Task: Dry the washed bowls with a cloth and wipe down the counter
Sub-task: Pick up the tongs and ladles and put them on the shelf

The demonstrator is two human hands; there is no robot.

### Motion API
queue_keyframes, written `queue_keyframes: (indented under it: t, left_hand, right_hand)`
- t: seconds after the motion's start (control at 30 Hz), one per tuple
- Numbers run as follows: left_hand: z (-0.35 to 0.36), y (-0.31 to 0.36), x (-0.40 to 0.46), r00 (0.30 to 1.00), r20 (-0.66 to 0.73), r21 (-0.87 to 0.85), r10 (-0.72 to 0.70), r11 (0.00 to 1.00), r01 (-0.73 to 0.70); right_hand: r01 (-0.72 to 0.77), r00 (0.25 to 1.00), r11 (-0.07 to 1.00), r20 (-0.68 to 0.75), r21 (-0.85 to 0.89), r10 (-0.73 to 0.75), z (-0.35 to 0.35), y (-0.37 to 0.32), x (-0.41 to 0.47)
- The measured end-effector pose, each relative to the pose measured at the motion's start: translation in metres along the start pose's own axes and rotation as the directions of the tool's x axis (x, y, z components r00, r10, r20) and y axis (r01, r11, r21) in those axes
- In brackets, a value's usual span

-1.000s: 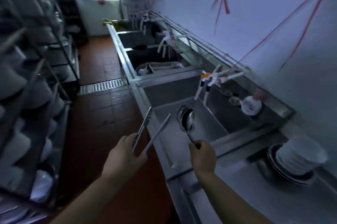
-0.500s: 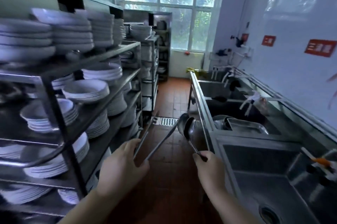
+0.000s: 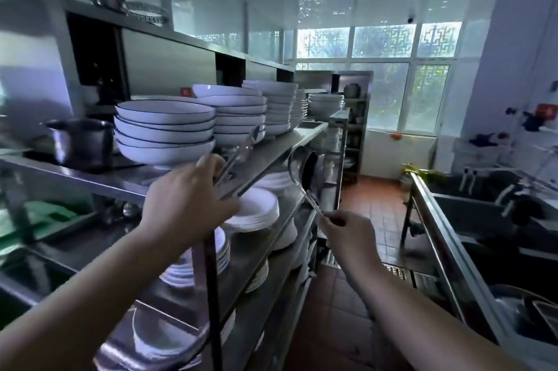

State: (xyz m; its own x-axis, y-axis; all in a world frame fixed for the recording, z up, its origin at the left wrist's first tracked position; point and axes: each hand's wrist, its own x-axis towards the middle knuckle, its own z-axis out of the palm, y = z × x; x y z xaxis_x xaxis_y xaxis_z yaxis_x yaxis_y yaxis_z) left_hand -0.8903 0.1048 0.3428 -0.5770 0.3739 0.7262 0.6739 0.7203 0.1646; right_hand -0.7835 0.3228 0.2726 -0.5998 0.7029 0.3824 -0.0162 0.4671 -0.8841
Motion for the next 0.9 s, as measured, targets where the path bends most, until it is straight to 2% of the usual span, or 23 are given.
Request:
queue_keyframes:
  t: [0.07,0.13,0.2,0.3,0.53,0.63,0.9]
  left_hand:
    - [0.005,-0.020,0.028,1.000,0.012,0.027,-0.024,0.999,0.023]
    - [0.013,-0.035,0.051,0.998,0.045,0.036,-0.052,0.998,0.051]
    - [0.023,-0.048,0.071,0.989,0.120,0.035,-0.092,0.996,0.088]
    - [0.042,-0.062,0.094,0.965,0.228,0.056,-0.129,0.991,0.119]
    - [0.082,-0.087,0.124,0.962,0.261,0.167,-0.084,0.985,0.040]
    - [0.092,-0.094,0.134,0.957,0.278,0.270,-0.080,0.963,0.002]
    - [0.098,-0.092,0.144,0.911,0.388,0.456,-0.137,0.888,-0.060]
  right_hand:
    - [0.013,0.999,1.000,0.051,0.026,-0.014,0.020,-0.010,0.022]
    - [0.053,0.993,0.998,0.102,-0.018,-0.051,0.036,-0.018,0.043]
    - [0.081,0.987,0.996,0.145,-0.035,-0.075,0.047,-0.025,0.064]
    - [0.066,0.972,0.997,0.225,0.030,-0.071,0.060,-0.028,0.097]
    - [0.015,0.930,0.999,0.366,0.048,-0.031,0.083,-0.023,0.173]
    - [-0.018,0.908,0.997,0.419,0.078,-0.017,0.093,-0.025,0.194]
    - [-0.059,0.884,0.985,0.467,0.165,-0.025,0.118,-0.029,0.217]
